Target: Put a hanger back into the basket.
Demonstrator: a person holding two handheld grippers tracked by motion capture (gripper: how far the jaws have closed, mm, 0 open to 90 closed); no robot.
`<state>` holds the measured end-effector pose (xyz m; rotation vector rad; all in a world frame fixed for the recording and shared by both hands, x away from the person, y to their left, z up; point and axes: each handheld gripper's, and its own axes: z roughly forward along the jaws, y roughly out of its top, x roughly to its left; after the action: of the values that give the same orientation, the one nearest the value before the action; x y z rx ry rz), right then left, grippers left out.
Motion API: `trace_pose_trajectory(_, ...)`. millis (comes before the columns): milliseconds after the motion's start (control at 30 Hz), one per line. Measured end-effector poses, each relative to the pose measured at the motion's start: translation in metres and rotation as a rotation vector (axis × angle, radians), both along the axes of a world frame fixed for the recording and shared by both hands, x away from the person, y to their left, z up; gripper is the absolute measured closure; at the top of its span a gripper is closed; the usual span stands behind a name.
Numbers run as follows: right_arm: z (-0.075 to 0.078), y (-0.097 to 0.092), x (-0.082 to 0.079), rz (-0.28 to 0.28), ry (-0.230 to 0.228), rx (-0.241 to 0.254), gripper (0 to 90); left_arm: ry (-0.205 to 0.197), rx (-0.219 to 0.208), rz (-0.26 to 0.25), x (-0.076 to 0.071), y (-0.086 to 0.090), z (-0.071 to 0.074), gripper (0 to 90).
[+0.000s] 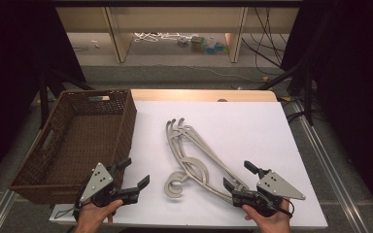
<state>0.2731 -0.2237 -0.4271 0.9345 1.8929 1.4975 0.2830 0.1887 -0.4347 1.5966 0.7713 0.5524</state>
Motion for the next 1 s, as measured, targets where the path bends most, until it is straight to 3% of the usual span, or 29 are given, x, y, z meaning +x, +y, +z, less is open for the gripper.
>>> trace_pose_trajectory(167,0.0,0.002,0.0,0.0,0.002,-0.007,16.0,-0.002,-0.013,-0.007,0.0,-0.002,-0.001,15.7)
trace_pose_trajectory(300,0.0,0.004,-0.001,0.031,0.033,-0.023,17.1,0.007,-0.002,0.001,0.0,-0.001,-0.001,15.7)
trace_pose_trajectory(333,-0.001,0.005,0.001,0.047,0.017,-0.026,17.1,0.005,-0.002,0.001,0.0,-0.001,-0.001,15.7)
trace_pose_trajectory(400,-0.001,0.006,0.0,0.051,0.028,-0.044,17.3,-0.001,-0.013,-0.003,0.001,-0.002,-0.001,15.7)
trace_pose_trajectory(600,0.0,0.012,0.002,0.081,0.011,-0.091,18.4,0.0,0.009,-0.001,0.0,-0.001,-0.001,15.7)
trace_pose_trajectory(633,0.0,0.013,0.002,0.093,0.038,-0.092,18.5,0.0,0.009,-0.001,0.0,-0.001,-0.001,15.6)
trace_pose_trajectory(733,0.001,0.015,0.004,0.098,0.031,-0.103,18.7,0.006,0.002,0.002,0.0,-0.002,-0.001,15.6)
trace_pose_trajectory(867,0.005,0.023,0.015,0.128,0.055,-0.177,20.5,-0.005,0.012,0.0,0.0,-0.002,-0.001,15.6)
trace_pose_trajectory(1000,0.005,0.034,0.025,0.178,0.113,-0.302,24.9,-0.004,0.013,0.0,0.0,-0.002,-0.001,15.6)
